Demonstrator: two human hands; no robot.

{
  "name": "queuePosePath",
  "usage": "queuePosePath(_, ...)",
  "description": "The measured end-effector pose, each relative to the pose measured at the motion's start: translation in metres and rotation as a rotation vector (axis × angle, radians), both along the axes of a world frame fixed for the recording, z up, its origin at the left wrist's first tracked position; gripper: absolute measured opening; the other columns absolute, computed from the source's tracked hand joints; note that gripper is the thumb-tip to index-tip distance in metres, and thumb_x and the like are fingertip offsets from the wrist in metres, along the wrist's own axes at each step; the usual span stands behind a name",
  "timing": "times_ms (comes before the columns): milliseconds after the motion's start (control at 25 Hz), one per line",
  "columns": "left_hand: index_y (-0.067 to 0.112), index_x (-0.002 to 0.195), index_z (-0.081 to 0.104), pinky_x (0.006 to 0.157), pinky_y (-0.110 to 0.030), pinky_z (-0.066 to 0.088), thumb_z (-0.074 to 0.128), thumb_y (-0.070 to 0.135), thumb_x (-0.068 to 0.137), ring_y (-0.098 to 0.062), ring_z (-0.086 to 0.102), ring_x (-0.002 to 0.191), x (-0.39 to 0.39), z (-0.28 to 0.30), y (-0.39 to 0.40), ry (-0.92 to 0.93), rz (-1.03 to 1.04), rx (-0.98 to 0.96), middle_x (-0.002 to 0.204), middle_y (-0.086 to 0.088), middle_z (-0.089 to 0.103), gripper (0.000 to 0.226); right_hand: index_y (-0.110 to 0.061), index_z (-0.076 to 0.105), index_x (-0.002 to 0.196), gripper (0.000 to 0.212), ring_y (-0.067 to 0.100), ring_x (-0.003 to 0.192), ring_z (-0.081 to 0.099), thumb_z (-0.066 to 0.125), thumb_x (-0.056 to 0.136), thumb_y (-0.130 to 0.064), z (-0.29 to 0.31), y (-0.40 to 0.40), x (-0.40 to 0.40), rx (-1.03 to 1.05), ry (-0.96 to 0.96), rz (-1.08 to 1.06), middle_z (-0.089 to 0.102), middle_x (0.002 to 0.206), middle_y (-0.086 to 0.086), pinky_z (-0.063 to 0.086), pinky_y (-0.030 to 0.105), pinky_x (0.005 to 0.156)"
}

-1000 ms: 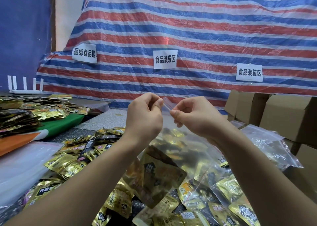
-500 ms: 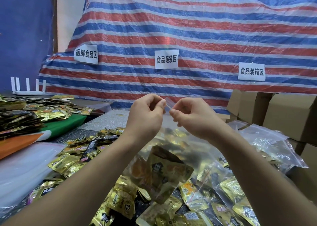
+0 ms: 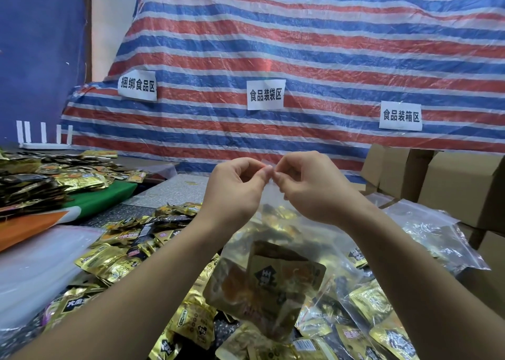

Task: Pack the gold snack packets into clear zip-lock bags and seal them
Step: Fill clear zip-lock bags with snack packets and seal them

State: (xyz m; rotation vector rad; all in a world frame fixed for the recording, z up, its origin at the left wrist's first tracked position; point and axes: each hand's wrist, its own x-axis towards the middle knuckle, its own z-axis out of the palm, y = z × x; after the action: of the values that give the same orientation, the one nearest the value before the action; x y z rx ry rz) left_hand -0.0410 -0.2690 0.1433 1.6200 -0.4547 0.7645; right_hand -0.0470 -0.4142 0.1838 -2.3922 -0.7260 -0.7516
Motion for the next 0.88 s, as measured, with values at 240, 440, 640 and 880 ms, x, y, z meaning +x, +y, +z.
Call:
queuePosePath(240,0.025,0.071,0.070,0.053,-0.019,0.047,0.068,0.023,0.092,0.001,0.056,0.056,-0.001,-0.001,-0.008,-0.015,0.095,-0.042,0.063,0.005,0.067,0.021,-0.028,0.064,0.078,0.020,0.013,0.070,0.066,0.062,0.097,-0.032,0.000,0.001,-0.001,0.019,0.012,-0.037,0.066,0.073,-0.006,0.053,0.026,0.057)
queuePosePath(440,0.026,0.070,0.069,0.053,-0.018,0.047,0.069,0.023,0.091,0.002,0.054,0.055,0.004,0.003,-0.003,-0.034,0.130,-0.091,0.059,0.010,0.063,0.022,-0.026,0.065,0.080,0.018,0.013,0.071,0.066,0.062,0.097,-0.032,0.001,-0.004,-0.001,0.030,0.060,-0.048,0.068,0.075,-0.006,0.057,0.033,0.066)
queuePosePath(640,0.028,0.070,0.069,0.053,-0.014,0.046,0.068,0.025,0.092,0.004,0.055,0.056,0.010,0.008,0.007,-0.050,0.192,-0.105,0.058,0.014,0.063,0.023,-0.019,0.070,0.088,0.018,0.019,0.076,0.066,0.061,0.098,-0.030,-0.006,-0.016,-0.003,0.016,0.109,-0.061,0.069,0.079,-0.002,0.058,0.046,0.077)
queuePosePath(880,0.029,0.070,0.066,0.046,-0.009,0.041,0.067,0.024,0.093,0.006,0.053,0.049,0.014,0.007,0.026,-0.040,0.248,-0.117,0.053,0.020,0.061,0.023,-0.022,0.069,0.083,0.019,0.015,0.075,0.066,0.060,0.098,-0.031,-0.019,-0.031,-0.003,-0.011,0.133,-0.114,0.070,0.078,-0.004,0.056,0.037,0.072)
